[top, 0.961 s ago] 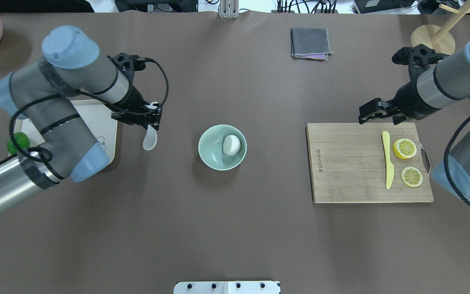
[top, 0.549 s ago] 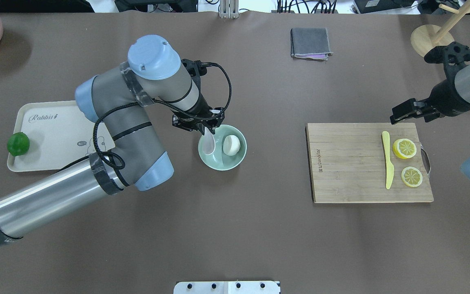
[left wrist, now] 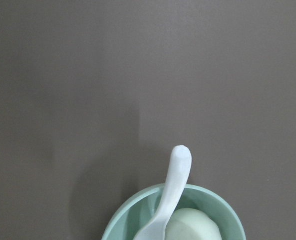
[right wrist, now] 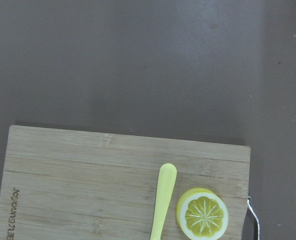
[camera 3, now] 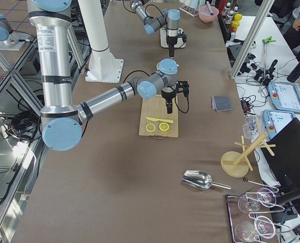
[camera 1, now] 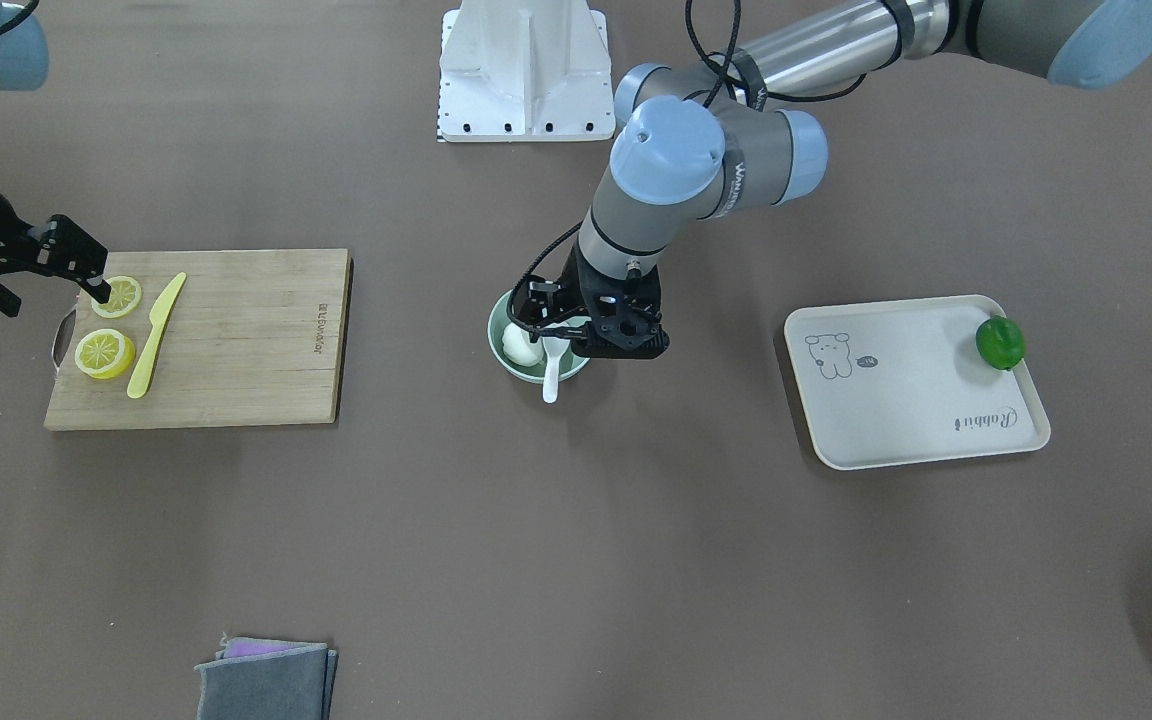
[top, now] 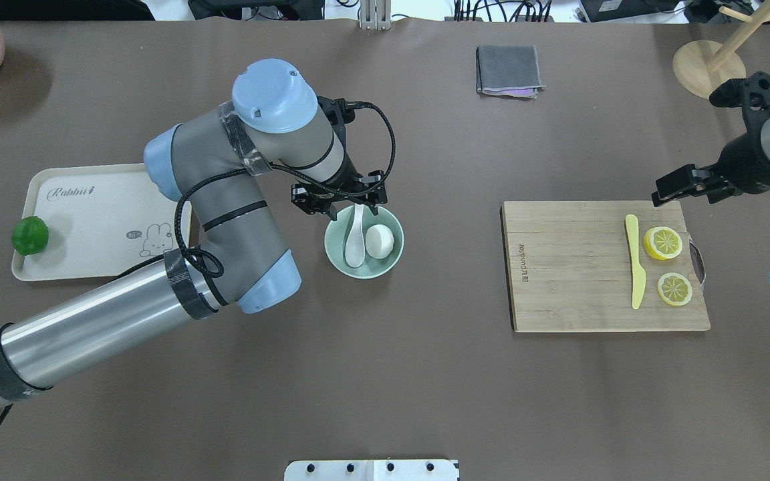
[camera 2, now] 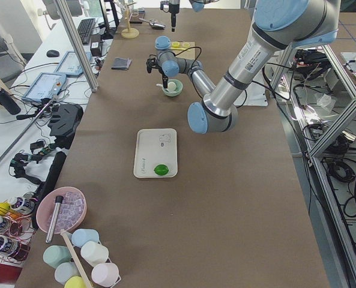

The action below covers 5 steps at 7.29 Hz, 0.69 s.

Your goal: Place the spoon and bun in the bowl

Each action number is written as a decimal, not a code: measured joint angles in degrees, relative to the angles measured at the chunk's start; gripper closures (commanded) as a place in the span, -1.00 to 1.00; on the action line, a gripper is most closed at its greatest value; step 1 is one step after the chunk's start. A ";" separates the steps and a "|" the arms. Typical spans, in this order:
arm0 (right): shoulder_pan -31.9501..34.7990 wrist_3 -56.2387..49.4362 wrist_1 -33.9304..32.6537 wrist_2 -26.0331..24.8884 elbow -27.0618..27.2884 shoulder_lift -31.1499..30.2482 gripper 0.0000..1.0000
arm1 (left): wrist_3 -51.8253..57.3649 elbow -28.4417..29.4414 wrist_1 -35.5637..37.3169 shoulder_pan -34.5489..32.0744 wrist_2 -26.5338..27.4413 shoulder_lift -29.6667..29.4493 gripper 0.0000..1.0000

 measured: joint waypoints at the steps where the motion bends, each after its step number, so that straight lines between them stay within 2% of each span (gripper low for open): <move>1: 2.42 -2.82 -0.34 1.30 -0.25 -0.67 -1.00 | 3.80 -6.44 3.52 -2.60 -1.37 4.70 -0.96; 3: 9.34 -12.32 -0.67 3.96 -1.18 -4.55 -1.00 | 18.74 -20.67 14.56 -9.89 -3.32 15.34 -0.96; 5: 16.44 -24.63 -4.71 5.55 -2.36 -7.49 -1.00 | 38.59 -29.66 19.64 -19.33 -3.89 28.04 -0.96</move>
